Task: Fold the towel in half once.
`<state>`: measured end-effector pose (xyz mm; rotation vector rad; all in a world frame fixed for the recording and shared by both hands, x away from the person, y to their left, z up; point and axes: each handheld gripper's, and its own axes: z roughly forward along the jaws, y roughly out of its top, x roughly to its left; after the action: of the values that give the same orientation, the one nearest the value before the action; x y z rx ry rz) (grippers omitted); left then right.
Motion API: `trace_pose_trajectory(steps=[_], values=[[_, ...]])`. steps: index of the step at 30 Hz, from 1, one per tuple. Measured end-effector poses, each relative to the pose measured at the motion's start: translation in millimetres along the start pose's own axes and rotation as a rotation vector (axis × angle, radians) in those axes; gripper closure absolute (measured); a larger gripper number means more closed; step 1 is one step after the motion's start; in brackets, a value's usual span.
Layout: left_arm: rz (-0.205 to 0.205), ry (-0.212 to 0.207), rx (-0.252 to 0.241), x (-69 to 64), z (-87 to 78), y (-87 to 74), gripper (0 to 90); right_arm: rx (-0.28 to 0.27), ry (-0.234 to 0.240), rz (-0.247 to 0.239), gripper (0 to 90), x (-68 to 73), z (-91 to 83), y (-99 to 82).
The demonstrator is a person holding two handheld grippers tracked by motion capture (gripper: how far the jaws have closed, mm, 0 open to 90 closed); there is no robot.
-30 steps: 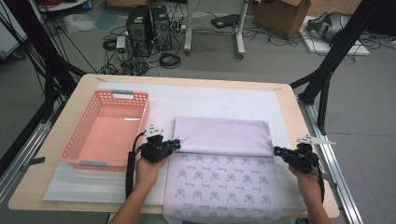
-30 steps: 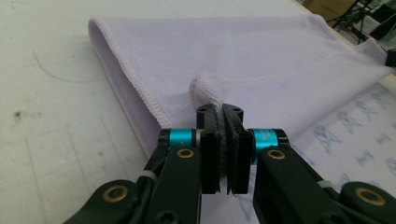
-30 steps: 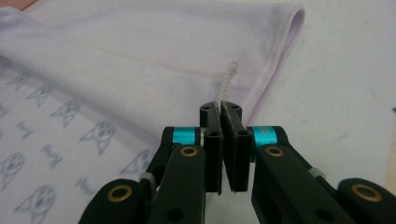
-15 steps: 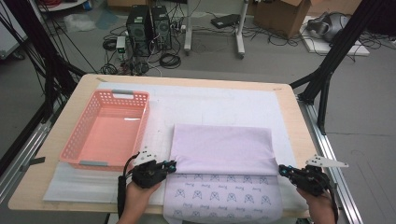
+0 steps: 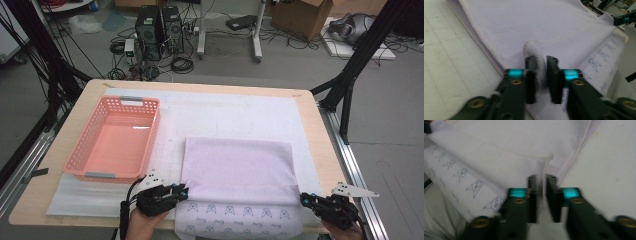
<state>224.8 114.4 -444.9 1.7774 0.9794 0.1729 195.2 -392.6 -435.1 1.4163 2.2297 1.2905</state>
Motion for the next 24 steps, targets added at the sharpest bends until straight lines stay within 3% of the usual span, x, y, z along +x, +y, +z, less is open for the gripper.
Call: trace_pose_trajectory(steps=[2, 4, 7, 8, 11, 12, 13, 18, 24], values=[[0.01, 0.022, -0.019, 2.3, 4.9, 8.8, 51.9, -0.025, -0.009, 0.026, 59.3, -0.8, 1.3, 5.4], [-0.002, 0.024, -0.014, 5.7, 11.6, 14.2, 46.5, -0.044, -0.035, 0.017, 57.7, -1.2, 4.1, 13.2], [-0.029, 0.02, 0.048, 11.6, 27.5, 15.7, 47.9, -0.022, -0.059, 0.002, 58.8, -1.8, 15.6, 22.5], [-0.033, 0.011, 0.075, 11.8, 31.4, 14.7, 50.8, -0.007, -0.058, 0.003, 60.5, -2.0, 20.8, 24.2], [-0.016, 0.004, 0.111, 8.6, 35.0, 11.0, 74.7, 0.038, -0.05, -0.03, 78.8, -2.3, 31.3, 24.9], [-0.009, -0.001, 0.112, 7.8, 33.9, 10.6, 83.5, 0.048, -0.037, -0.044, 83.7, -1.4, 32.8, 23.7], [-0.01, -0.003, 0.108, 7.4, 33.0, 10.6, 85.0, 0.05, -0.034, -0.051, 85.7, -0.3, 31.6, 22.5], [-0.018, -0.039, 0.072, 4.6, 15.7, 9.4, 85.8, 0.011, 0.011, -0.042, 86.8, 4.2, 14.6, 17.5], [-0.001, -0.075, 0.044, -7.9, -3.4, 3.4, 85.9, -0.014, 0.042, -0.066, 87.2, 16.7, -5.7, 4.0]])
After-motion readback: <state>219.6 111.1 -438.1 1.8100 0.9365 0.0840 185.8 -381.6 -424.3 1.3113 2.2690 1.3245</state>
